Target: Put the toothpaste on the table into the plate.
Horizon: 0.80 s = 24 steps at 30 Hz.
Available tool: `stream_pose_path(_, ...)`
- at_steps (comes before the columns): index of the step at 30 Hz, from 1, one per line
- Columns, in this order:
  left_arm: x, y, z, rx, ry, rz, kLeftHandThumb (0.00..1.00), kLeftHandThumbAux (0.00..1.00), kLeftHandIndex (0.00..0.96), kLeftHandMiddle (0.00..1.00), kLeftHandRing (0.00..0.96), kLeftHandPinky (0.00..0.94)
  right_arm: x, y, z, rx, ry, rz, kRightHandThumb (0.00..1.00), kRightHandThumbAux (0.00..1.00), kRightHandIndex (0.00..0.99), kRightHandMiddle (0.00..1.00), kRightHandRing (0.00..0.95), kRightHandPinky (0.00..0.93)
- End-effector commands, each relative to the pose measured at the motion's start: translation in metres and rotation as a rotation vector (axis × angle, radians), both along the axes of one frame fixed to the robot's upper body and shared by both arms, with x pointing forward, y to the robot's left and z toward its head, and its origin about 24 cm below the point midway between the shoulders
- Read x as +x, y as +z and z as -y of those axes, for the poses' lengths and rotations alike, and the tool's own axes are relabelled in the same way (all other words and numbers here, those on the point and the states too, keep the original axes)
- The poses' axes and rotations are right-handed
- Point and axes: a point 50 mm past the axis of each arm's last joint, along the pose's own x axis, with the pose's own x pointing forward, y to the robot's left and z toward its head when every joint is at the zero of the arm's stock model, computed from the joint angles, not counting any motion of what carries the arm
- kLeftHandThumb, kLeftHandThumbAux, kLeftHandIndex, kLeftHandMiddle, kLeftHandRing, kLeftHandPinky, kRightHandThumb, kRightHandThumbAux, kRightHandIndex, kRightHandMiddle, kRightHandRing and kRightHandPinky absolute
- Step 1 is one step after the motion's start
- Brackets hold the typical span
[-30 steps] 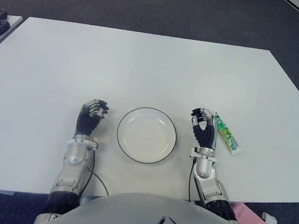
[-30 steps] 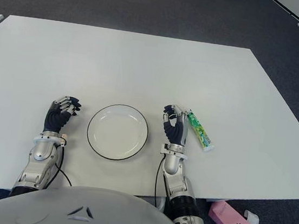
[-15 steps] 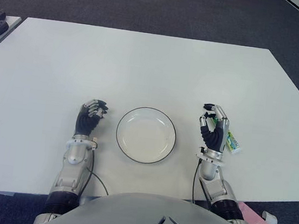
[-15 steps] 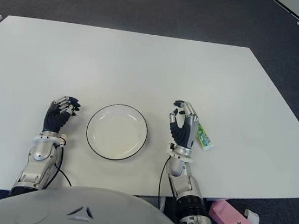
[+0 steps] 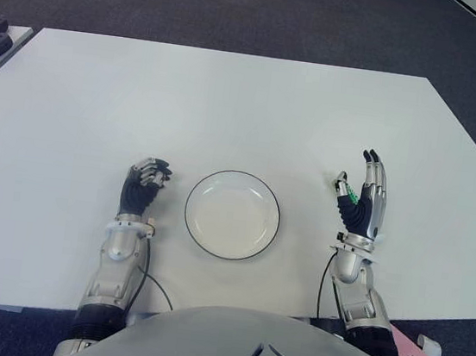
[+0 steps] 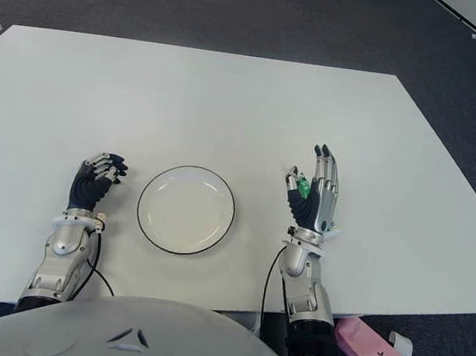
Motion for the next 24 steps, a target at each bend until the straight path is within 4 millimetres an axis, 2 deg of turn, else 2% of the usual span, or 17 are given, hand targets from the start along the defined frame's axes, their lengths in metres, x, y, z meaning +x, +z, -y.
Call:
stream_pose_path(1,-0.013,-0.018,0.002,-0.015,0.020,-0.120,0.708,0.723,0.432,0.500,0.522,0.543,0.001,0.000,0.004,-0.045,-0.058,-0.129,0.577,0.251,0.000,0.000,0.000,0.000)
stream_pose_path(12,-0.014,-0.018,0.003,-0.018,0.021,-0.124,0.709,0.723,0.433,0.496,0.525,0.547,0.009,0.001,0.011,-0.117,-0.120,-0.288,0.547,0.160,0.000,0.000,0.000,0.000)
stream_pose_path(24,-0.017,-0.018,0.004,-0.028,0.030,-0.120,0.709,0.723,0.433,0.494,0.526,0.549,0.018,-0.001,0.018,-0.181,-0.166,-0.430,0.497,0.139,0.000,0.000,0.000,0.000)
